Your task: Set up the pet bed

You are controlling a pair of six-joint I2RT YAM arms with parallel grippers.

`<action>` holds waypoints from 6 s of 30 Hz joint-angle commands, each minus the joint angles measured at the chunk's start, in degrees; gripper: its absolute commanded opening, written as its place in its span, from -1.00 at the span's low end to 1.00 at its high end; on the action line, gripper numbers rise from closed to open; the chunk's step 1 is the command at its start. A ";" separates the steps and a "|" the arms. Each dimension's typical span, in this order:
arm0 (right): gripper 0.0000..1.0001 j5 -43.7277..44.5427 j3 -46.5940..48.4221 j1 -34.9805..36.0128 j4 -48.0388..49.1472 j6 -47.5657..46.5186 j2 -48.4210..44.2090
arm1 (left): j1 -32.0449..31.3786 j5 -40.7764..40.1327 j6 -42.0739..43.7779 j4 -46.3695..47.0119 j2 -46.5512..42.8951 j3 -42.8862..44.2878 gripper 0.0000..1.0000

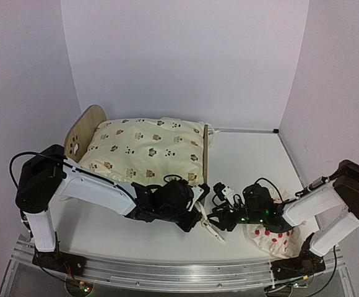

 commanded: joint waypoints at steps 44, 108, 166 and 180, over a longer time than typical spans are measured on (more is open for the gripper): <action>-1.00 4.47 -2.17 0.15 14.19 25.93 1.87 | -6.34 -10.76 -5.81 -12.59 -1.91 6.13 0.50; -1.00 35.48 11.23 10.90 -8.44 8.63 -18.77 | -4.01 -12.00 -18.52 6.37 -5.63 -16.22 -1.00; -0.43 -38.75 126.40 -34.83 -31.68 32.51 72.76 | 20.44 -20.43 -18.81 -23.56 -17.92 -14.92 -0.35; -0.50 -58.97 112.84 -34.64 -35.78 29.02 65.34 | 29.71 -20.22 -7.53 -18.47 -18.87 -13.76 -0.37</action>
